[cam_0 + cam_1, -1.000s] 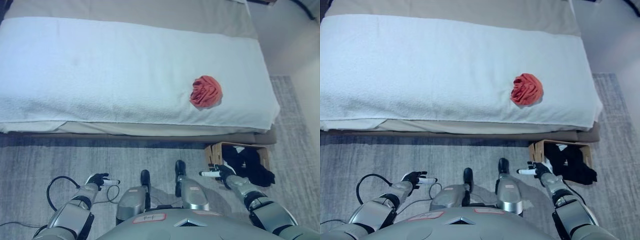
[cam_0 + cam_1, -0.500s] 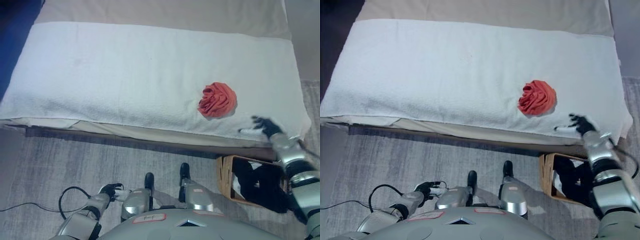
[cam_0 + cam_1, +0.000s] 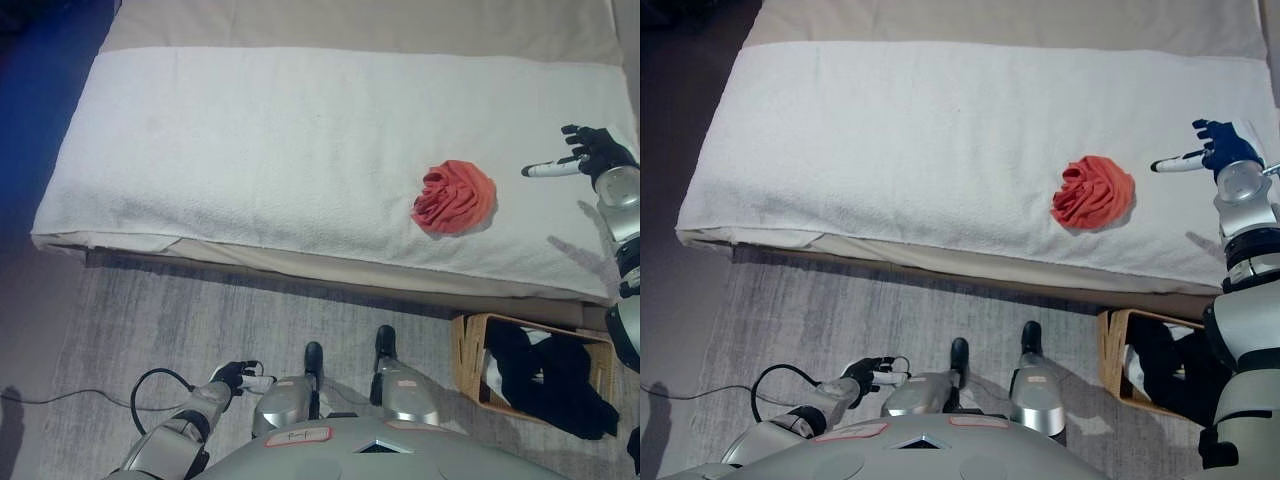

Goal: Put the clothes on the bed into the basket.

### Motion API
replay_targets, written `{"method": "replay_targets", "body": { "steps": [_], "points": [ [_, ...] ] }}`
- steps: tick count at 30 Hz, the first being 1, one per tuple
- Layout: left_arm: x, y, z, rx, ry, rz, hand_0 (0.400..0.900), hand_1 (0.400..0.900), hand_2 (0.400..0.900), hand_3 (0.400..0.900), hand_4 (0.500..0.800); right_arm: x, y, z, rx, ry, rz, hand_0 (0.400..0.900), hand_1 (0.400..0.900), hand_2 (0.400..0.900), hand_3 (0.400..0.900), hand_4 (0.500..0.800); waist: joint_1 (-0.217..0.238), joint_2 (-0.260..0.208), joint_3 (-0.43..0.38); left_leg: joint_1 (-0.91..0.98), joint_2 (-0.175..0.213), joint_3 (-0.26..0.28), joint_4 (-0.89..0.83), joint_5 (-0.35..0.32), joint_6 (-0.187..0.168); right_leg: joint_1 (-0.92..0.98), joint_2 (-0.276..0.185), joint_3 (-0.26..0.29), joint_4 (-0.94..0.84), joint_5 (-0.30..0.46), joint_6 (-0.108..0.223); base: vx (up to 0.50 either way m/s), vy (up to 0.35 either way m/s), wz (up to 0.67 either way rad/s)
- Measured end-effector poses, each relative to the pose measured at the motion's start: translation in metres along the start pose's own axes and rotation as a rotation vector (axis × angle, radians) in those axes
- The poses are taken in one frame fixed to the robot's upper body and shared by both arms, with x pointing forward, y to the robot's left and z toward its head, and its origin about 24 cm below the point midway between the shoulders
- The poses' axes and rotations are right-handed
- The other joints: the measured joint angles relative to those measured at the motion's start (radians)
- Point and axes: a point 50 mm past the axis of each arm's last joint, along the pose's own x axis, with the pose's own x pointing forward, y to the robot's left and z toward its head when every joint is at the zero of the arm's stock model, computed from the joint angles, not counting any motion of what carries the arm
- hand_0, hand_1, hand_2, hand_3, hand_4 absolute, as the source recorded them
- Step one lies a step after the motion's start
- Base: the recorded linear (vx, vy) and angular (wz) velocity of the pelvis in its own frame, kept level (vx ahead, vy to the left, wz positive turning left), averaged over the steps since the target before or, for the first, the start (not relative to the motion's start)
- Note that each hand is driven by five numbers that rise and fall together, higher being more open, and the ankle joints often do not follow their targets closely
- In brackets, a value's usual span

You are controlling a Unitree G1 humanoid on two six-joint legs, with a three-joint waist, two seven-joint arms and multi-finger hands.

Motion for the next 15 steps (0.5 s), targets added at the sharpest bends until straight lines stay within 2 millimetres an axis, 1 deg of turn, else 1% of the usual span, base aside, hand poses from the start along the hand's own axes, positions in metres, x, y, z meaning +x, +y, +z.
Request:
{"method": "replay_targets", "body": {
  "steps": [2,3,5,7,11,12,15],
  "points": [
    [0.0,0.0,0.0,0.0,0.0,0.0,0.9,0.9,0.9,0.9,0.8,0.0,-0.001,0.001,0.0,0.0,-0.003,0.9,0.9,0.9,0.9,0.8,0.001,0.001,0.0,-0.003,0.0,0.001,0.0,0.0,-0.001,-0.004,0.0,0.001,0.0,0.0,0.0,-0.02,-0.003,0.02],
    [0.0,0.0,-0.001,-0.01,0.001,-0.001,0.9,0.9,0.9,0.9,0.8,0.001,-0.005,0.004,-0.012,0.009,-0.012,0.9,0.9,0.9,0.9,0.8,0.009,0.01,0.004,-0.027,0.0,-0.002,0.0,0.005,-0.005,-0.028,0.0,-0.002,0.0,0.005,-0.006,-0.08,-0.026,0.05],
    [0.0,-0.001,-0.002,-0.03,0.004,-0.003,0.9,0.9,0.9,0.9,0.8,0.002,-0.003,0.011,0.0,0.002,-0.012,0.9,0.9,0.9,0.9,0.8,0.019,0.019,0.009,-0.044,0.0,-0.002,0.003,0.007,-0.008,-0.042,0.0,-0.002,0.001,0.005,-0.006,-0.07,-0.028,0.05],
    [0.0,0.0,0.003,-0.034,-0.013,-0.001,0.9,0.9,0.9,0.9,0.8,0.003,-0.008,0.022,0.016,-0.017,-0.026,0.9,0.9,0.9,0.9,0.8,0.031,0.031,0.031,-0.064,-0.001,-0.001,0.001,0.015,-0.012,-0.063,-0.001,0.0,0.001,0.01,-0.013,-0.02,-0.03,0.1],
    [0.0,-0.002,0.005,-0.019,-0.029,-0.008,0.9,0.9,0.9,0.9,0.8,0.004,-0.016,0.03,0.032,-0.023,-0.049,0.9,0.9,0.9,0.9,0.8,0.039,0.066,0.07,-0.095,-0.001,-0.022,0.0,0.028,-0.02,-0.085,-0.003,-0.021,0.001,0.012,-0.015,-0.01,-0.029,0.15],
    [0.0,-0.003,0.005,-0.01,-0.033,-0.014,0.9,0.9,0.9,0.9,0.8,0.004,-0.02,0.033,0.036,-0.023,-0.059,0.9,0.9,0.9,0.9,0.8,0.047,0.079,0.087,-0.101,-0.001,-0.024,0.0,0.03,-0.022,-0.089,-0.002,-0.023,0.001,0.012,-0.015,0.0,-0.03,0.13],
    [0.0,-0.006,0.008,-0.007,-0.054,-0.029,0.9,0.9,0.9,0.9,0.8,0.004,-0.028,0.039,0.051,-0.029,-0.089,0.9,0.9,0.9,0.9,0.8,0.066,0.098,0.12,-0.131,-0.001,-0.027,0.0,0.038,-0.028,-0.117,-0.003,-0.026,0.001,0.016,-0.019,0.0,-0.021,0.12]
  ]
}}
